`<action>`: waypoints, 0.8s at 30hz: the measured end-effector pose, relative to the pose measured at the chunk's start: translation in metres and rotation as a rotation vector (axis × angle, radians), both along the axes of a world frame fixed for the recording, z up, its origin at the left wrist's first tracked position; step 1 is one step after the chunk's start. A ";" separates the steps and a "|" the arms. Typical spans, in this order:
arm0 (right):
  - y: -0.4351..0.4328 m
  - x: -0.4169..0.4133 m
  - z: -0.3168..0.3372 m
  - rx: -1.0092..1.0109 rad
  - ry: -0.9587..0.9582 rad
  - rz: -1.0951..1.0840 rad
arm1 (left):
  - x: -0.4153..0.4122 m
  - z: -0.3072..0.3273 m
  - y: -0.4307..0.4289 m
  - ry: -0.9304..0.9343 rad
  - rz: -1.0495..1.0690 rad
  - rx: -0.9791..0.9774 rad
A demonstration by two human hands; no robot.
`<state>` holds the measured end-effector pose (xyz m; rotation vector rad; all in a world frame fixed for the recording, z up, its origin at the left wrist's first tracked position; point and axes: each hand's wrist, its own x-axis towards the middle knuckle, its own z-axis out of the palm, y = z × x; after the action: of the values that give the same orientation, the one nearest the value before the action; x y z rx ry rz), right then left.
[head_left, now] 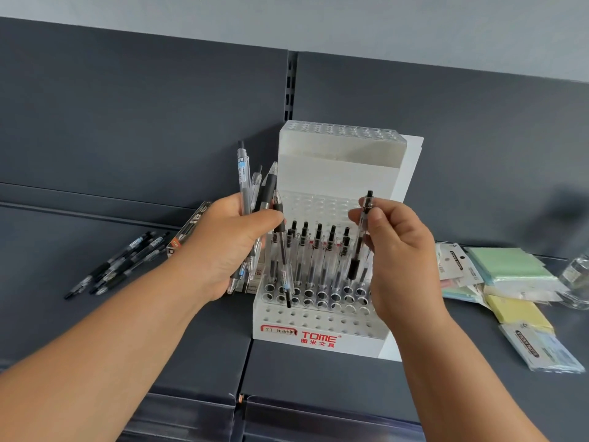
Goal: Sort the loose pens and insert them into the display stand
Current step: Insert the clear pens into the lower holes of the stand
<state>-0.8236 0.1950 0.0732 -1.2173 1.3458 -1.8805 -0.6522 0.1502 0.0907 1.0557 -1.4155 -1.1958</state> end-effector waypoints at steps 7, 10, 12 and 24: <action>0.006 -0.011 -0.009 -0.018 0.153 -0.092 | -0.008 0.002 0.001 0.033 -0.049 -0.022; 0.008 -0.016 -0.014 0.008 0.152 -0.110 | -0.012 0.001 0.002 0.027 -0.064 -0.027; 0.010 -0.019 -0.015 0.007 0.163 -0.115 | -0.015 0.000 0.001 0.022 -0.075 -0.024; 0.011 -0.021 -0.051 0.188 0.275 -0.121 | -0.019 0.002 0.007 -0.004 -0.090 -0.044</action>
<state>-0.8442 0.2060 0.0226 -1.3589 1.7352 -1.6624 -0.6714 0.1568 0.0926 0.9736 -1.4993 -1.2213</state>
